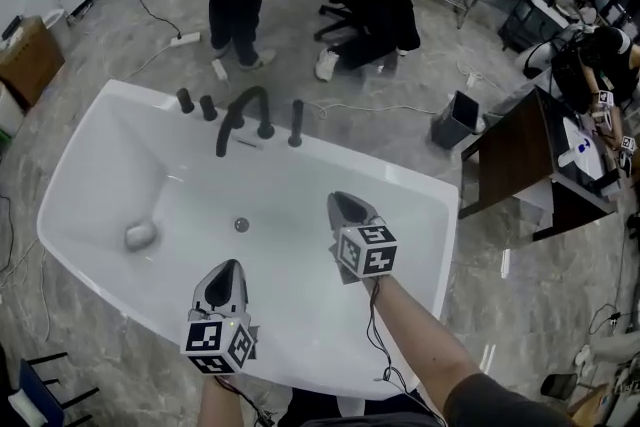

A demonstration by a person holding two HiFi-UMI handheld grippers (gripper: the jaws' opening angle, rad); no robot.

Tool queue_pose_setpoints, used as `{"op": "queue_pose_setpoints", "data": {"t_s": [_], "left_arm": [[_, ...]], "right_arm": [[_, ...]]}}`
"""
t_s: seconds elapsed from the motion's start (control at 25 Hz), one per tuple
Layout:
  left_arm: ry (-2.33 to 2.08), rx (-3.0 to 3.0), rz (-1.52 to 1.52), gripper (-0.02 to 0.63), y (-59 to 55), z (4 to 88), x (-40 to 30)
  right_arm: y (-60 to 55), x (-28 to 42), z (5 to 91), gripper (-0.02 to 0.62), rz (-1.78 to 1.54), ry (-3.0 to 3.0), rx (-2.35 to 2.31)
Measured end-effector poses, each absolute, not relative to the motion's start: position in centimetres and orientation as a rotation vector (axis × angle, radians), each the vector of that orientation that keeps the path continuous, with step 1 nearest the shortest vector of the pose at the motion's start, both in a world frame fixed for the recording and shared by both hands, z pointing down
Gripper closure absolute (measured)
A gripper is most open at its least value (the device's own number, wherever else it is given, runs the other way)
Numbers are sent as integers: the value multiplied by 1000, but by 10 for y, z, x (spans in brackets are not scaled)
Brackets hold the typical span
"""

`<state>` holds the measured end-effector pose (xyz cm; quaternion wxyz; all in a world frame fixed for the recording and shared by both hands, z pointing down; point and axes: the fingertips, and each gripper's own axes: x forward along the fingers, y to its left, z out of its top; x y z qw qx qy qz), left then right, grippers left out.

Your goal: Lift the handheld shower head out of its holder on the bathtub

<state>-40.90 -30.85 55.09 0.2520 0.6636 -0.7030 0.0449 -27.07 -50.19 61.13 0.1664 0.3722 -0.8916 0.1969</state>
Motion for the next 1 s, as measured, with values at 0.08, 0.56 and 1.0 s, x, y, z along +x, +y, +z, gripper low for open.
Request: {"op": "queue_pose_setpoints", "data": {"t_s": [0.08, 0.56, 1.0], "left_arm": [[-1920, 1787, 125, 588, -316, 560, -406], [-1968, 1762, 118, 588, -370, 596, -406], [-1944, 1808, 120, 588, -414, 621, -422]], "right_arm": [[-514, -276, 627, 565, 573, -2532, 1046], [-591, -310, 685, 473, 468, -2546, 992], [-640, -356, 713, 388, 377, -2580, 968]]}}
